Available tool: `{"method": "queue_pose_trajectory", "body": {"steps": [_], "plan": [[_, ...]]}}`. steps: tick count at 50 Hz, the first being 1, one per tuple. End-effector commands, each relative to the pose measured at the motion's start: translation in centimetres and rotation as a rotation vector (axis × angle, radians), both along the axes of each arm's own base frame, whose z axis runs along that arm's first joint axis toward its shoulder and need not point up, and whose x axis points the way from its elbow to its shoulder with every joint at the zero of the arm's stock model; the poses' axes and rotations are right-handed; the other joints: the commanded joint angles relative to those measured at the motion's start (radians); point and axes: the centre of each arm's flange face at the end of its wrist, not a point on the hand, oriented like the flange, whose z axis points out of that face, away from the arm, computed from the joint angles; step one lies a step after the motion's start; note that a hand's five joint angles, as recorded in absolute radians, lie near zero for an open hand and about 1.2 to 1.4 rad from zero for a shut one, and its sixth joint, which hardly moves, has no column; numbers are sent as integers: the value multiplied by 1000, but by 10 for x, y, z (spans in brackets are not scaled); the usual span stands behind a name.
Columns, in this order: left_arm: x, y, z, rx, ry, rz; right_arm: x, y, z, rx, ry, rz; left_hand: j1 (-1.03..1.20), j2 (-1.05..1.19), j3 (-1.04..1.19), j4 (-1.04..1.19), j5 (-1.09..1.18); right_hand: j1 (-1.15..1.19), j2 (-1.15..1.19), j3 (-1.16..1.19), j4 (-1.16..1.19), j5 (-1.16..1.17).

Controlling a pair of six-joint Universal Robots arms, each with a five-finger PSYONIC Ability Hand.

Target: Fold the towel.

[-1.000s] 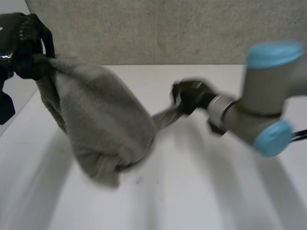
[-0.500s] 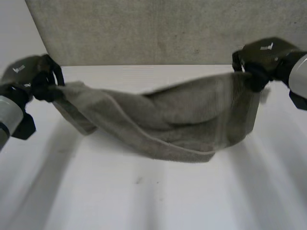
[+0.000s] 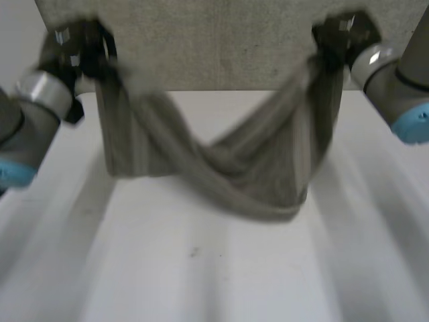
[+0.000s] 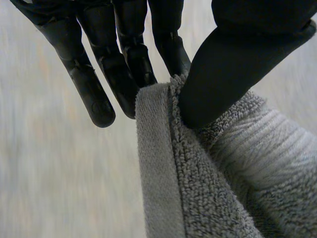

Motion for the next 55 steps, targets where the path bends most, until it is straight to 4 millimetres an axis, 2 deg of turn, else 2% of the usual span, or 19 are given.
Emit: {"method": "queue_pose_trajectory", "body": {"steps": [1,5,7,8,9,10,12,13,14,15,17,18,20,25,31,37,47,53,55], "plan": [[-10,-1,78,-230,97,-21,-4,17,84,-290,-175,11,210,181,179,177,203,61,69,59,56,53],[-7,2,70,-180,120,-24,-7,23,73,-217,-161,13,210,181,179,177,203,61,69,59,56,53],[-6,7,39,-84,103,-33,-10,25,60,-152,-136,9,210,181,179,177,203,61,69,59,56,53],[-6,7,39,-84,102,-33,-11,30,45,-78,-111,10,210,181,179,177,203,61,69,59,56,53],[-4,10,19,-34,81,-30,-13,32,27,3,-81,7,210,181,179,177,203,61,69,59,56,53],[-4,10,19,-34,80,-30,-13,32,27,3,-81,7,210,181,179,177,203,61,69,59,56,53],[-3,18,-23,79,45,-45,-15,41,-12,161,-3,6,210,181,179,177,203,61,69,59,56,53],[-3,18,-23,79,45,-45,-15,41,-12,162,-3,6,210,181,179,177,203,61,69,59,56,53],[-4,23,-41,129,28,-59,-16,45,-32,233,43,10,210,181,179,177,203,61,69,59,56,53],[-4,30,-63,185,10,-78,-16,45,-32,234,43,10,210,181,179,177,203,61,69,59,56,53],[-3,36,-79,226,-7,-90,-19,57,-72,356,136,18,210,181,179,177,203,61,69,59,56,53],[-3,36,-79,227,-7,-90,-19,57,-72,357,137,18,210,181,179,177,203,61,69,59,56,53],[-1,52,-115,319,-59,-112,-25,65,-109,460,213,16,210,181,179,177,203,61,69,59,56,53],[4,73,-144,376,-168,-119,-35,78,-140,559,268,11,210,181,179,177,203,61,69,59,56,53],[11,95,-153,391,-286,-113,-45,86,-146,594,265,7,210,181,179,177,203,61,69,59,56,53],[16,120,-152,436,-332,-122,-50,105,-126,574,238,36,210,181,179,177,203,61,69,59,56,53],[24,185,-140,514,-351,-227,-67,123,-100,529,201,38,210,181,179,177,203,61,69,59,56,53],[23,201,-138,495,-345,-282,-72,125,-92,508,192,23,210,181,179,177,203,61,69,59,56,53],[22,206,-141,505,-345,-307,-72,124,-92,506,192,22,-257,-286,-287,-290,-264,61,69,59,56,53]]}}
